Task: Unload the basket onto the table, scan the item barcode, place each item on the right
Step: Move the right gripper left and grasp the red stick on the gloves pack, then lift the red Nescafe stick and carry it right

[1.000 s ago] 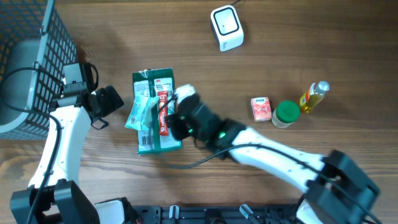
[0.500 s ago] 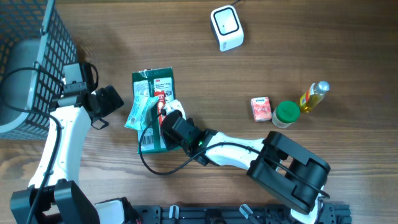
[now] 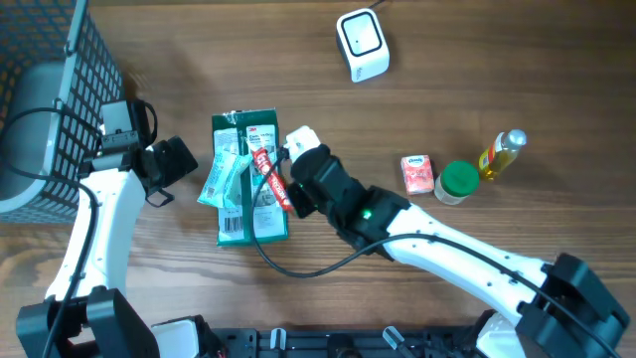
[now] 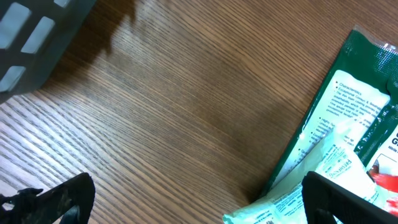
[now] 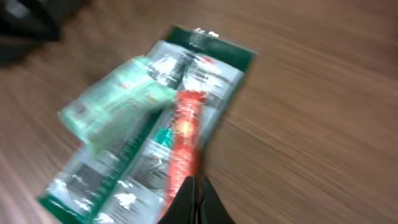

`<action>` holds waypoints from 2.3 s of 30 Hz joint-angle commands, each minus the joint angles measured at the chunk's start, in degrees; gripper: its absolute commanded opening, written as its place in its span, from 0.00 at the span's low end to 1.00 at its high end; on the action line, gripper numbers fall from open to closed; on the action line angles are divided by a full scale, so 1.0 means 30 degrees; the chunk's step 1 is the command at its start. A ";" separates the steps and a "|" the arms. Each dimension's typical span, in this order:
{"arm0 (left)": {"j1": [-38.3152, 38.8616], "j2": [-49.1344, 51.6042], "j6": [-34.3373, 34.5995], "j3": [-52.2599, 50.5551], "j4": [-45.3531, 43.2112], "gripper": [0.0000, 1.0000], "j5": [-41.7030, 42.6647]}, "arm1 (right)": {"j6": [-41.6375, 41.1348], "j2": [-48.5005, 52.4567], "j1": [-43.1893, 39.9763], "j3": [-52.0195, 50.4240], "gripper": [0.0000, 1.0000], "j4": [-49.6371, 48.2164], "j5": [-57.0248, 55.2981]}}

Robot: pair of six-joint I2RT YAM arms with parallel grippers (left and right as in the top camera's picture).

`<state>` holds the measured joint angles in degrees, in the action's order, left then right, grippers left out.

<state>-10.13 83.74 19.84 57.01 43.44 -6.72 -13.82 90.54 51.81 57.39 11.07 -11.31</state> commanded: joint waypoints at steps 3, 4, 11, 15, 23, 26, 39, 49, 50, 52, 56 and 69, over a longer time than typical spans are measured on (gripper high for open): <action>-0.0087 -0.0233 -0.0022 0.0248 -0.0036 1.00 0.0022 | 0.2841 0.1202 0.0073 -0.0474 0.04 0.2739 -0.4546; -0.0087 -0.0233 -0.0022 0.0248 -0.0036 1.00 0.0022 | 0.2812 0.1260 0.0080 -0.0495 0.04 0.2637 -0.4007; -0.0087 -0.0233 -0.0022 0.0248 -0.0036 1.00 0.0022 | -0.0066 0.1909 0.0204 -0.0495 0.46 -0.2601 0.1020; -0.0087 -0.0233 -0.0029 0.0248 -0.0036 1.00 0.0022 | 0.0328 0.3220 0.0765 -0.0495 0.41 -0.3257 0.1217; -0.0087 -0.0233 -0.0022 0.0248 -0.0036 1.00 0.0022 | -0.0175 0.6149 0.0809 -0.0495 0.45 -0.4284 0.3555; -0.0087 -0.0233 -0.0029 0.0248 -0.0036 1.00 0.0022 | -0.0182 0.6506 0.0780 -0.0495 0.45 -0.4401 0.3730; -0.0087 -0.0233 -0.0022 0.0248 -0.0036 1.00 0.0022 | 0.2200 0.4269 -0.0131 -0.0488 0.04 -0.4131 0.4116; -0.0087 -0.0233 -0.0022 0.0248 -0.0036 1.00 0.0022 | 0.9857 0.3810 -0.0102 -0.0488 0.04 -0.0969 -0.8932; -0.0087 -0.0233 -0.0022 0.0248 -0.0036 1.00 0.0022 | 1.0724 0.3810 -0.0022 -0.0488 0.04 -0.1027 -0.9865; -0.0087 -0.0233 -0.0022 0.0248 -0.0036 1.00 0.0022 | 1.2189 0.3810 0.0182 -0.0488 0.04 -0.1056 -1.1941; -0.0087 -0.0233 -0.0029 0.0248 -0.0036 1.00 0.0022 | 1.2517 0.3818 0.0262 -0.0495 0.04 -0.1566 -1.4302; -0.0087 -0.0233 -0.0022 0.0248 -0.0036 1.00 0.0022 | 1.3114 0.4342 0.0291 -0.1413 0.04 -0.1435 -1.1606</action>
<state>-10.13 83.74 19.84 57.01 43.46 -6.72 23.88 102.83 52.36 54.63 6.00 -49.93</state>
